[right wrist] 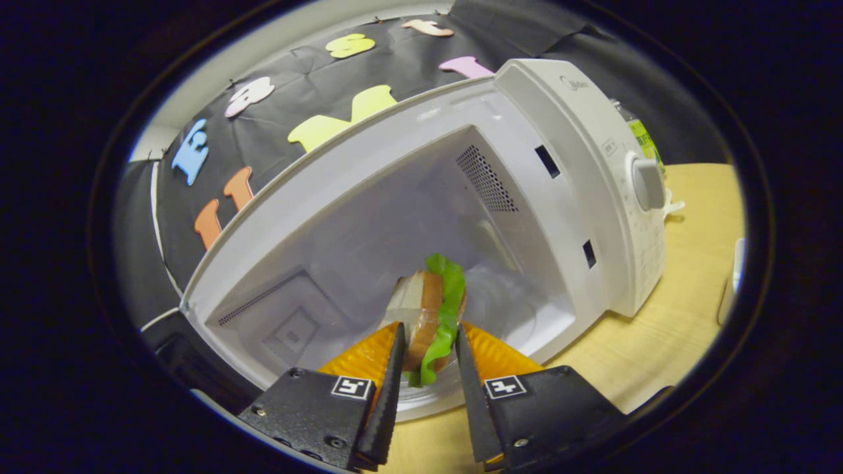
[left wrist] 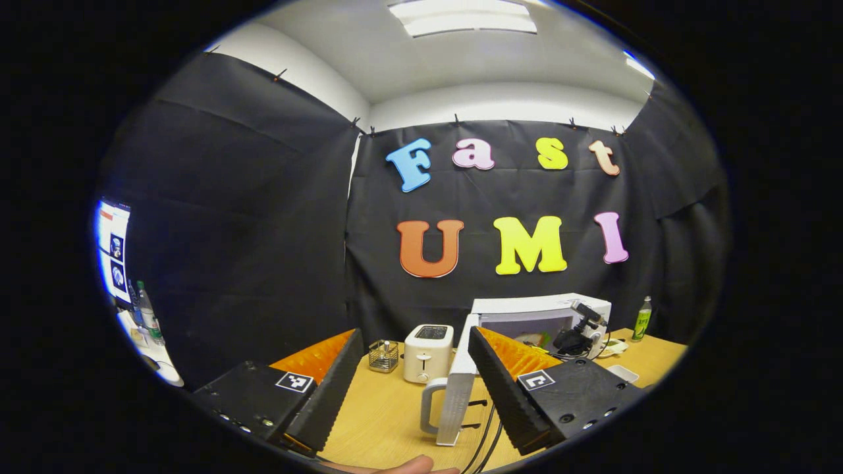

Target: Open the microwave oven with the left hand, put the food in, and close the microwave oven.

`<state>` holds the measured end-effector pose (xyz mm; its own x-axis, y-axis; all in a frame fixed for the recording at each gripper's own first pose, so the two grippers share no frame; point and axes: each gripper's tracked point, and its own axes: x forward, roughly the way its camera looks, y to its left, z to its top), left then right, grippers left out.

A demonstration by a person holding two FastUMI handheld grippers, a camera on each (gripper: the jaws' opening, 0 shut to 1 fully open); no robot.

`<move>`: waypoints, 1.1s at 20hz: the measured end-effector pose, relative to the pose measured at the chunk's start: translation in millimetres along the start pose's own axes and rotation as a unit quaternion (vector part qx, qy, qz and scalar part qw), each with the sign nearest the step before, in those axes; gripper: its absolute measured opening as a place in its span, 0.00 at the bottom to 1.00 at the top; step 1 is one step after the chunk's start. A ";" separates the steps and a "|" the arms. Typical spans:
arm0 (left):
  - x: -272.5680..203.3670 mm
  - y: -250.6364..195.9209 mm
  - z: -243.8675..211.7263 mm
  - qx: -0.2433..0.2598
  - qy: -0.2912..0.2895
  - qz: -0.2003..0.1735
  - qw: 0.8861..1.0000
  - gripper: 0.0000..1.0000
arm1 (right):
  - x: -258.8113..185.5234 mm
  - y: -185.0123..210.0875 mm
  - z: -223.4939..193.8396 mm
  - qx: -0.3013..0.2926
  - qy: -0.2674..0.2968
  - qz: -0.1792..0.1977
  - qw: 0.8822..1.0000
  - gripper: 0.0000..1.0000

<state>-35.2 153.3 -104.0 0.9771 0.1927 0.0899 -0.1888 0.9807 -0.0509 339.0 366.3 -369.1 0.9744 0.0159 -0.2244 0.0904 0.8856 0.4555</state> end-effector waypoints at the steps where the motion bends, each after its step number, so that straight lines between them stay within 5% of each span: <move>1: -0.4 2.8 -2.8 -0.003 0.007 0.004 1.000 0.96 | 1.6 -0.5 1.8 -0.016 -0.008 0.001 1.000 0.50; 2: -0.8 9.1 -2.0 -0.004 0.009 0.011 1.000 0.96 | 3.1 -6.6 6.2 -0.038 -0.022 -0.011 0.999 0.44; 6: -5.9 10.3 -4.9 -0.012 0.019 0.011 1.000 0.95 | 10.0 -17.0 9.1 -0.117 -0.048 -0.043 0.991 0.53; 7: -7.8 10.7 -4.6 -0.012 0.020 0.010 1.000 0.94 | 8.9 -18.1 8.6 -0.127 -0.050 -0.045 0.990 0.71; 10: -15.4 14.2 -7.3 -0.006 0.025 0.013 1.000 0.95 | -2.8 -13.6 15.1 -0.138 -0.068 -0.038 0.987 0.74; 12: -21.2 15.0 -7.8 0.000 0.024 0.011 1.000 0.95 | -14.9 -11.7 24.8 -0.161 -0.090 -0.033 0.982 1.00; 13: -21.7 17.8 -9.7 0.003 0.027 0.012 1.000 0.95 | -18.7 -9.8 22.6 -0.171 -0.091 -0.024 0.981 0.91; 14: -21.4 20.7 -13.7 0.004 0.030 0.014 0.999 0.95 | -24.3 -9.3 20.6 -0.179 -0.088 -0.013 0.980 1.00; 18: -20.6 29.9 -21.9 -0.009 0.033 0.012 0.999 0.94 | -52.9 -20.2 29.4 -0.186 -0.094 0.004 0.978 0.91; 19: -20.4 32.8 -24.6 -0.015 0.036 0.013 0.999 0.94 | -59.2 -22.3 29.2 -0.186 -0.092 0.008 0.978 1.00; 20: -21.8 36.8 -26.3 -0.020 0.037 0.014 0.999 0.94 | -65.5 -24.5 29.6 -0.187 -0.090 0.013 0.978 0.91; 21: -20.4 40.2 -28.1 -0.023 0.039 0.016 0.999 0.94 | -72.2 -27.6 30.4 -0.190 -0.088 0.014 0.978 1.00; 22: -20.1 45.7 -30.4 -0.023 0.040 0.018 0.999 0.82 | -78.6 -30.3 31.4 -0.193 -0.087 0.017 0.977 0.91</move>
<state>-60.5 193.3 -138.3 0.9747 0.2233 0.0073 -0.2215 0.9701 -0.0989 266.2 323.6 -338.2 0.9987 -0.0017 -0.0503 0.0063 0.9957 0.0929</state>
